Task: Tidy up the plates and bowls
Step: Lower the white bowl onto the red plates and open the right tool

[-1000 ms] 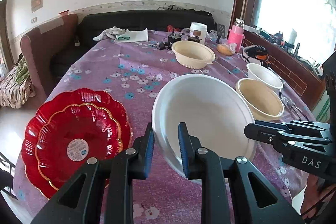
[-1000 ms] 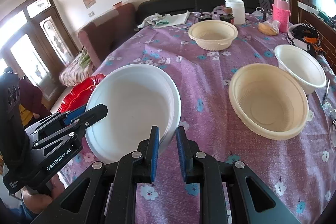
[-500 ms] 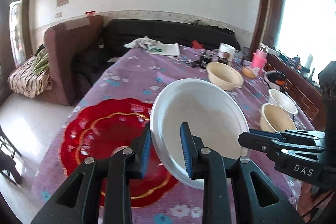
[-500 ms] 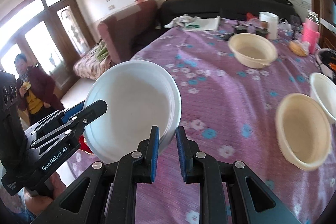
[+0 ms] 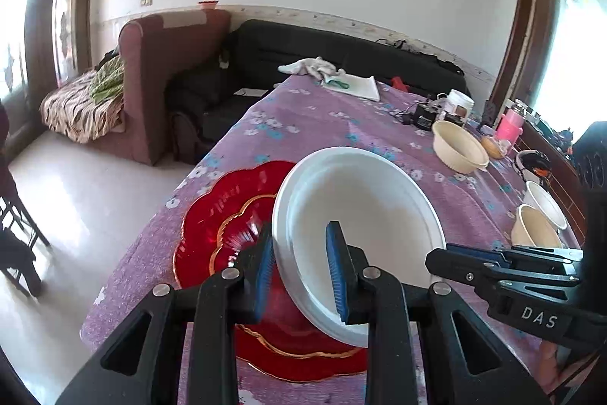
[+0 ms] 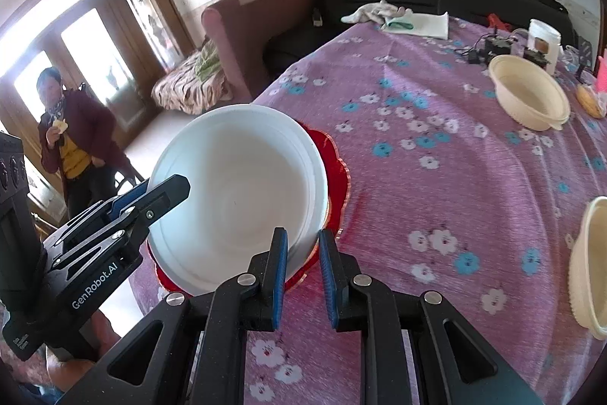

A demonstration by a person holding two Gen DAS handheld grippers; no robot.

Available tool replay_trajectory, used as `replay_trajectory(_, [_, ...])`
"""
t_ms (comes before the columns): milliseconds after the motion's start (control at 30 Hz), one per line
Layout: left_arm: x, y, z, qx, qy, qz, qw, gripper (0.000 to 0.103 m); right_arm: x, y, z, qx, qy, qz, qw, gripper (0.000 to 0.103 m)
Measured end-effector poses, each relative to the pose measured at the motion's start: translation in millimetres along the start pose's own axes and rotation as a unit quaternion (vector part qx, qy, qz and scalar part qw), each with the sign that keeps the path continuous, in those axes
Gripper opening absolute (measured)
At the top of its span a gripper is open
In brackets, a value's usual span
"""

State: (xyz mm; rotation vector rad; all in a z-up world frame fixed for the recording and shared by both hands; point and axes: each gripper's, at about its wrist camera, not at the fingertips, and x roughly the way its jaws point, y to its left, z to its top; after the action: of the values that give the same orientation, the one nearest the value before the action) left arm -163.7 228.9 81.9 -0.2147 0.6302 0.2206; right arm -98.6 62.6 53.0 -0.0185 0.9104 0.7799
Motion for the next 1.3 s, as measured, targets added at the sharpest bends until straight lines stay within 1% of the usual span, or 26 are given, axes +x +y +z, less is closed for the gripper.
replay_trajectory(200, [12.9, 11.0, -2.7, -0.011, 0.011, 0.004, 0.9999, 0.025, 21.9, 1.0, 1.8, 0.0, 0.02, -0.003, 1.0, 0.019])
replay_trajectory(433, [24.8, 18.5, -6.3, -0.02, 0.024, 0.009, 0.9995, 0.025, 35.0, 2.1, 2.9, -0.002, 0.03, -0.004, 1.0, 0.019])
replay_trajectory(867, [28.6, 23.0, -8.9, -0.024, 0.024, 0.023, 0.9991, 0.025, 43.5, 9.7, 2.5, -0.014, 0.031, -0.008, 0.999, 0.019])
replay_trajectory(967, [28.6, 21.5, -9.6, -0.02, 0.023, 0.029, 0.9991, 0.027, 42.5, 12.3, 0.3, -0.017, 0.031, -0.009, 0.999, 0.019])
replay_trajectory(1200, [30.9, 19.3, -12.8, -0.013, 0.023, 0.041, 0.9988, 0.027, 42.6, 13.1, -0.5, -0.02, 0.029, -0.01, 0.999, 0.019])
replay_trajectory(1233, [31.5, 19.6, -13.2, -0.013, 0.024, 0.043, 0.9987, 0.028, 42.7, 13.0, -0.4, -0.021, 0.028, -0.01, 0.999, 0.019])
replay_trajectory(1300, [32.2, 19.9, -13.4, -0.012, 0.025, 0.046, 0.9986, 0.032, 42.8, 13.1, -0.8, -0.024, 0.028, -0.01, 0.999, 0.02])
